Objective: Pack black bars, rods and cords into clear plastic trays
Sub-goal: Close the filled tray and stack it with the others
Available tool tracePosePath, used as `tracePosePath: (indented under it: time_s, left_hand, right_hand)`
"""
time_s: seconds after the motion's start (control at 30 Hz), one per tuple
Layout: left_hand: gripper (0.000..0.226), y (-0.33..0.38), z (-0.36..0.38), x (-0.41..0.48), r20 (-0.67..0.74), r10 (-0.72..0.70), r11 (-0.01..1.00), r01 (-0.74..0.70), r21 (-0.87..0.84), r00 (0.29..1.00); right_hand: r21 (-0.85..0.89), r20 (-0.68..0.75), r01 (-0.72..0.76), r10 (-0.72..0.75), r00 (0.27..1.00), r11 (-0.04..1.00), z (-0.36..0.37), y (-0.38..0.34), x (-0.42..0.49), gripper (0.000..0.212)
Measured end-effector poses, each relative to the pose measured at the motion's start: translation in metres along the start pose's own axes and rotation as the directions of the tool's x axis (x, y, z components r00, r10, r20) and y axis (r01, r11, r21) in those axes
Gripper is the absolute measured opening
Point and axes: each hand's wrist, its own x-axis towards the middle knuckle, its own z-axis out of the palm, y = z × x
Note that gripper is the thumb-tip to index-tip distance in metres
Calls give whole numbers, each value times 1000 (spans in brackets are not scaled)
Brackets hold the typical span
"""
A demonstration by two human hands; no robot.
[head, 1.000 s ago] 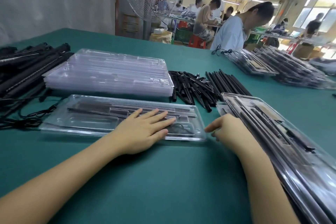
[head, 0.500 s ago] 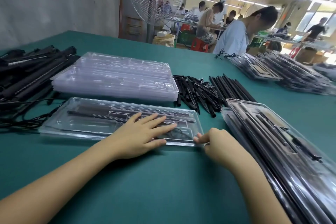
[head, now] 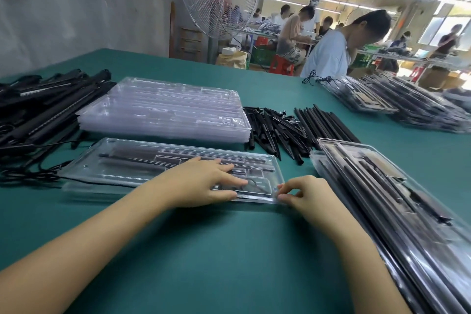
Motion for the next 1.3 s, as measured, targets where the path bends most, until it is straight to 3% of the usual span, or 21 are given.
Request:
tracePosePath:
  time_s: [0.17,0.4,0.8,0.93,1.07,1.3]
  left_hand:
    - [37,0,-8,4,-39,43,998,-45,-37,998]
    - [41,7,-14,8,-48,57,997,-55,52,997]
    - [35,10,-22,15,-6,93,996,-93,-9,996]
    - [34,14,-23,13,22,127,986,-129,103,992]
    - [38,22,-17,12,65,198,903,-208,375,978]
    - [35,22,-22,14,78,193,920,-208,333,978]
  right_hand:
    - [1,4,41,-41,999,999,0,2,-1,21]
    - [38,-12,69,-69,998,997,1,6,-1,16]
    - [41,-7,116,-116,993,992,0,8,0,17]
    - [45,-5,113,-113,994,993,1,7,0,13]
    - [48,-7,112,-112,994,992,2,7,0,9]
    - [70,-3,95,-95,995,993,1,6,-1,10]
